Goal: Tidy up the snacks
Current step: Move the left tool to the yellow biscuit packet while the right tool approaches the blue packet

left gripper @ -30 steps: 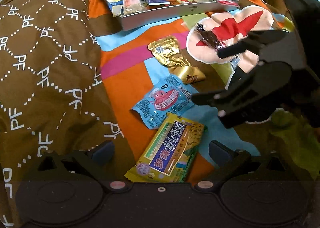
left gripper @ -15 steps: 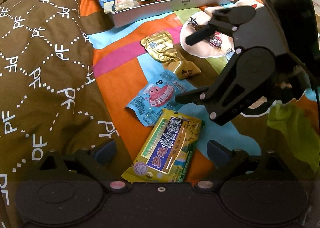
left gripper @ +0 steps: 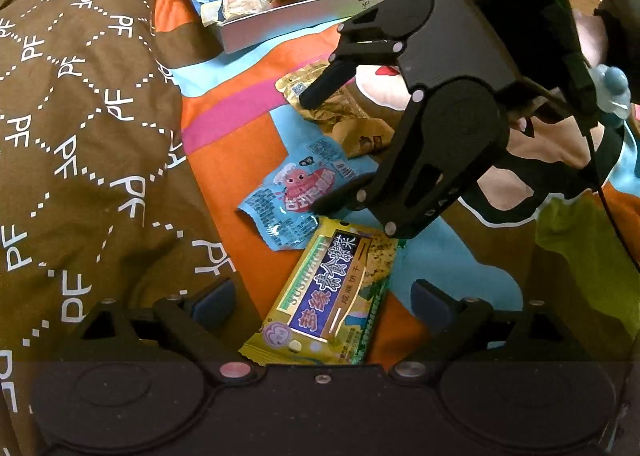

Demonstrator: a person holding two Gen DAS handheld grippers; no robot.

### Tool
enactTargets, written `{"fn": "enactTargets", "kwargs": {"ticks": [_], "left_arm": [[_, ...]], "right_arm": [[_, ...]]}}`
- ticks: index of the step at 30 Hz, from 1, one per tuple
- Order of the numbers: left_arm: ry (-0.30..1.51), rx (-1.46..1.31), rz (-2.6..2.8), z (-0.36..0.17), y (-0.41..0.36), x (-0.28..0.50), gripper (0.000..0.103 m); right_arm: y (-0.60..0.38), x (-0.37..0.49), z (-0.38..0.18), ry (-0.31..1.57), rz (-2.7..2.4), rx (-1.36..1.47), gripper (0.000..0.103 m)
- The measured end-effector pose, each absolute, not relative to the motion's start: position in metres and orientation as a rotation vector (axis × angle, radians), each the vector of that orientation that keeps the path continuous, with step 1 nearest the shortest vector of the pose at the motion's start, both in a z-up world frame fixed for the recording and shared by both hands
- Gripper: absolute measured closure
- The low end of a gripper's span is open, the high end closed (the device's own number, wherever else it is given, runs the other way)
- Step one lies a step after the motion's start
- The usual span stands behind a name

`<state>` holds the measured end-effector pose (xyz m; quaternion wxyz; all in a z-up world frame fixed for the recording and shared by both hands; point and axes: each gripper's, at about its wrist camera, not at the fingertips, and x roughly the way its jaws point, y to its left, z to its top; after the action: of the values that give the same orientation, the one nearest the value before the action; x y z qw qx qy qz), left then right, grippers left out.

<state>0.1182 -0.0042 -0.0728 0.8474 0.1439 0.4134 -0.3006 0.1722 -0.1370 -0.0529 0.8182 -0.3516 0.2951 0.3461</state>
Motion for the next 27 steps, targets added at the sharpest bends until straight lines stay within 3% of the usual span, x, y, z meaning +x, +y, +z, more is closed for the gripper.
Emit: {"fn": "enactTargets", "kwargs": {"ticks": [2,5,7,27], "left_arm": [[0.872,0.304,-0.635,-0.073,-0.004,0.118,0.008],[0.873,0.307,-0.634,-0.073,-0.005,0.118,0.008],[0.874,0.306,-0.636,-0.073,-0.005,0.118,0.008],[0.918,0.280,-0.624,-0.067,-0.005,0.117,0.021]], "right_arm": [[-0.139,0.174,-0.053,0.643,0.745,-0.730,0.017],[-0.147,0.174,-0.051,0.678,0.759,-0.679,0.030],[-0.150,0.171,-0.050,0.705,0.767,-0.654,0.043],[-0.204,0.105,-0.037,0.889,0.382,-0.271,0.052]]}}
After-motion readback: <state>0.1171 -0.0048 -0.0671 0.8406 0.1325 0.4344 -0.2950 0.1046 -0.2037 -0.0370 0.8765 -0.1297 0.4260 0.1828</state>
